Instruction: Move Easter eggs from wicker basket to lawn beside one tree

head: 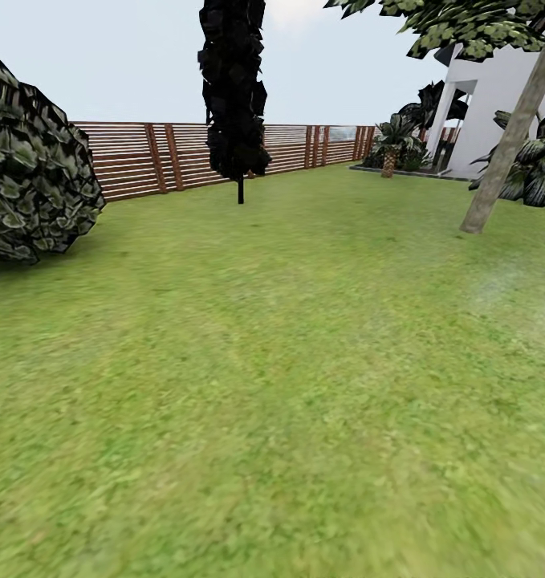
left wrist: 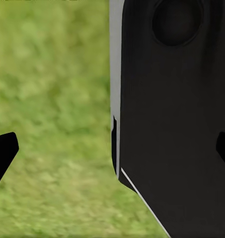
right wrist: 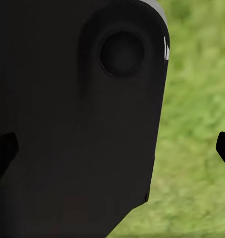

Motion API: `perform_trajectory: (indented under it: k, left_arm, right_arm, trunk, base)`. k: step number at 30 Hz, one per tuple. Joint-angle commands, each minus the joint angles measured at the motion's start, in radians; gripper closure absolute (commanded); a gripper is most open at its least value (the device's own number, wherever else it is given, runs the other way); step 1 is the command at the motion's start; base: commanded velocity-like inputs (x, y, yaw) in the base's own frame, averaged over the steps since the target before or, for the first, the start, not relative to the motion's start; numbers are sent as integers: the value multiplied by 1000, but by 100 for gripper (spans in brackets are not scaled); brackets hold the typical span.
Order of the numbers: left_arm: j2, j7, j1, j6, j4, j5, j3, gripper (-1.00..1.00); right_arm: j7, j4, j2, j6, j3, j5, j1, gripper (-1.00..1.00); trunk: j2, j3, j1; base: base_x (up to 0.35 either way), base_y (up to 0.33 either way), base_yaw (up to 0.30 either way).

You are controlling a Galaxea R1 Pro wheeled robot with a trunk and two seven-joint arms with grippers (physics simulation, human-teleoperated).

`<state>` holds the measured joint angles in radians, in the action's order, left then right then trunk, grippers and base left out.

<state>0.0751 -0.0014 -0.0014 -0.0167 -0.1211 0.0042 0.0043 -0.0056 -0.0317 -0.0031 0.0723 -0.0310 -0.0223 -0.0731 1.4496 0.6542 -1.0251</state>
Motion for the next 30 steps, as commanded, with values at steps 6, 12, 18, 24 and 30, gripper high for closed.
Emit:
perform_trajectory:
  k: [6,12,18,24,30]
  left_arm:
    - [3,0,0,-2,-1,0,0,-100]
    - [0,0,0,-2,-1,0,-1,-100]
    - [-2,0,0,-3,0,2,2,-100]
    - [-4,0,0,-3,1,2,0,-100]
    - [-4,0,0,-3,1,2,0,-100]
  right_arm:
    - [-1,2,0,4,-1,-1,0,-100]
    - [-1,3,0,4,0,1,0,-100]
    - [0,1,-1,4,-1,-1,0,-100]
    - [-1,2,0,4,-3,-1,0,-100]
    - [0,1,-1,4,-3,-1,0,-100]
  trunk:
    - [0,1,0]
    - [0,1,0]
    - [0,1,0]
    - [0,1,0]
    - [0,1,0]
  base:
    - [0,0,-67]
    - [0,0,-261]
    - [0,0,-282]
    - [0,0,-284]
    - [0,0,-284]
